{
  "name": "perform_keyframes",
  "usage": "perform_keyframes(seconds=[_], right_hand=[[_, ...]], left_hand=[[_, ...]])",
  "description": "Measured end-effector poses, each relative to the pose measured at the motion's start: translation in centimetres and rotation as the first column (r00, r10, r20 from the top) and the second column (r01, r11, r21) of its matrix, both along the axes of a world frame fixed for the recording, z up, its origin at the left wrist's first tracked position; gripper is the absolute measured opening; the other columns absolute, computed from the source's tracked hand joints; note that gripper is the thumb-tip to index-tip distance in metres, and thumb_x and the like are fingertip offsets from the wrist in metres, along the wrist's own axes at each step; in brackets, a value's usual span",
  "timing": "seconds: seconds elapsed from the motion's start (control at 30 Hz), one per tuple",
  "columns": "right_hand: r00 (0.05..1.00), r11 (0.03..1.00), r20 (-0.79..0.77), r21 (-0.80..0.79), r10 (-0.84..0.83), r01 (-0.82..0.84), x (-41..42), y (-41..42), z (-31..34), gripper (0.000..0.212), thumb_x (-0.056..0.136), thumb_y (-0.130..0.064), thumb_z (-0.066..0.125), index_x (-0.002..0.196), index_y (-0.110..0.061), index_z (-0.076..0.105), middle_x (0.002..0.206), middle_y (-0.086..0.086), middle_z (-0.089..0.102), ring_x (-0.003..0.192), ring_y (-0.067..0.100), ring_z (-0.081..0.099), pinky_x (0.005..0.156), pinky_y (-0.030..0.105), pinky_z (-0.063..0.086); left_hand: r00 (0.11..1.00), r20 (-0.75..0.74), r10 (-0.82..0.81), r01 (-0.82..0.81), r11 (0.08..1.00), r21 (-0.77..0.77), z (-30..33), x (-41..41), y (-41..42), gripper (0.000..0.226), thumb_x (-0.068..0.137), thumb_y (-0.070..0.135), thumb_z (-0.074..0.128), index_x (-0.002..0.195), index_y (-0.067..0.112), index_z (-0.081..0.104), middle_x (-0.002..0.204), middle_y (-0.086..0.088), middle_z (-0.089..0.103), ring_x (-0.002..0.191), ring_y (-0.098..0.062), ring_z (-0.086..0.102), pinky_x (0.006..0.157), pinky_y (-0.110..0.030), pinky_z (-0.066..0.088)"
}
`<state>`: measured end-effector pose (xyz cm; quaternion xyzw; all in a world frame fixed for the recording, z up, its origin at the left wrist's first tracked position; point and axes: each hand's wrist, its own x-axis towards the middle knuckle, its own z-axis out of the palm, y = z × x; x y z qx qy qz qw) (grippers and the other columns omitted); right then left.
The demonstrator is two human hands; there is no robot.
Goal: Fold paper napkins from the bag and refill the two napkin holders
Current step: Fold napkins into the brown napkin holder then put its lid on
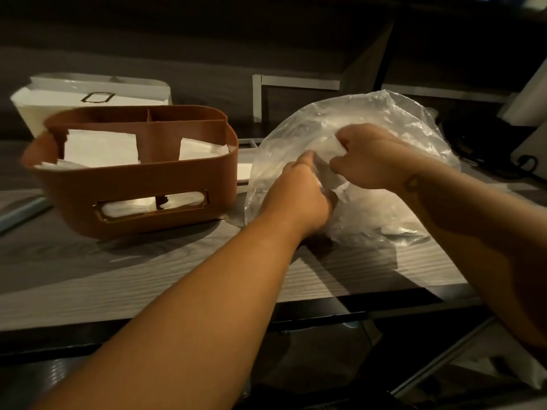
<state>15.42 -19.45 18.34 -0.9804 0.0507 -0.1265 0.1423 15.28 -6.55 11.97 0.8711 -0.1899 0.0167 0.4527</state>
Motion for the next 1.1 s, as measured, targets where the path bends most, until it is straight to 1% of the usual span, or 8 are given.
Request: perform_keyframes(seconds=[0.2,0.27,0.37,0.43,0.6,0.77,0.97,1.1], right_hand=[[0.999,0.808,0.010,0.588,0.052,-0.047,-3.2,0.2,1.6,0.017,0.086,-0.013,0.070,0.103,-0.018,0.073,0.101,0.003,0.073,0.095,0.024,0.069,0.086,0.038,0.058],[0.997,0.701,0.004,0.711,0.080,-0.059,-4.5,0.5,2.4,0.025,0.089,-0.007,0.068,0.114,-0.008,0.070,0.113,0.000,0.067,0.091,0.023,0.067,0.085,0.025,0.056],[0.987,0.351,-0.069,0.936,0.143,0.015,-5.8,0.7,3.1,0.038,0.091,-0.008,0.063,0.129,-0.005,0.057,0.128,0.009,0.061,0.097,0.022,0.067,0.083,0.025,0.056],[0.952,0.138,-0.101,0.988,0.290,0.063,-6.9,1.6,3.3,0.047,0.091,-0.010,0.055,0.137,-0.007,0.046,0.132,0.021,0.059,0.096,0.026,0.069,0.081,0.032,0.059],[0.898,-0.027,-0.065,0.996,0.436,0.085,-9.2,6.0,1.8,0.050,0.086,-0.012,0.058,0.135,-0.008,0.047,0.118,0.020,0.066,0.083,0.029,0.074,0.068,0.034,0.062],[0.889,0.043,-0.063,0.998,0.453,0.049,-10.3,11.4,-0.7,0.040,0.084,-0.013,0.071,0.122,-0.017,0.058,0.114,0.013,0.072,0.098,0.033,0.073,0.083,0.046,0.061],[0.935,0.456,0.095,0.853,0.340,-0.253,-9.8,16.5,-3.7,0.029,0.089,-0.020,0.073,0.105,-0.040,0.059,0.106,-0.021,0.061,0.099,0.009,0.059,0.073,0.022,0.053],[0.933,0.541,0.141,0.782,0.332,-0.311,-9.8,17.8,-5.6,0.029,0.090,-0.025,0.072,0.112,-0.042,0.062,0.109,-0.021,0.057,0.101,0.011,0.058,0.075,0.026,0.057]], left_hand=[[0.994,-0.105,-0.010,-0.019,0.963,-0.268,1.5,-1.4,1.1,0.075,0.093,0.042,0.064,0.154,0.033,0.020,0.152,-0.001,0.038,0.137,-0.024,0.040,0.113,-0.046,0.037],[0.998,-0.065,-0.011,-0.009,0.953,-0.301,2.2,-2.7,1.9,0.078,0.091,0.042,0.068,0.153,0.031,0.022,0.147,0.001,0.044,0.127,-0.019,0.048,0.107,-0.040,0.043],[0.975,-0.186,-0.125,0.033,0.902,-0.430,3.5,-4.8,3.6,0.073,0.090,0.047,0.068,0.151,0.032,0.030,0.130,0.008,0.055,0.113,-0.014,0.057,0.101,-0.040,0.049],[0.933,-0.300,-0.200,0.014,0.851,-0.526,4.3,-6.1,5.2,0.060,0.092,0.047,0.065,0.144,0.029,0.041,0.124,0.003,0.063,0.111,-0.018,0.064,0.100,-0.044,0.052],[0.912,-0.370,-0.177,-0.091,0.791,-0.605,4.4,-8.3,10.7,0.036,0.099,0.036,0.060,0.133,0.025,0.055,0.120,-0.002,0.069,0.104,-0.021,0.071,0.090,-0.044,0.059],[0.950,-0.311,0.024,-0.190,0.836,-0.516,2.5,-9.5,16.0,0.041,0.093,0.026,0.070,0.131,0.029,0.055,0.124,0.007,0.065,0.108,-0.018,0.066,0.083,-0.036,0.061],[0.983,-0.095,0.157,-0.184,0.869,-0.460,1.1,-10.6,20.7,0.054,0.084,0.011,0.078,0.125,0.033,0.050,0.116,0.013,0.063,0.105,-0.007,0.062,0.075,-0.022,0.060],[0.982,-0.018,0.187,-0.181,0.914,-0.363,0.2,-10.8,22.2,0.049,0.084,0.011,0.076,0.120,0.036,0.054,0.113,0.014,0.058,0.104,-0.007,0.059,0.070,-0.019,0.058]])
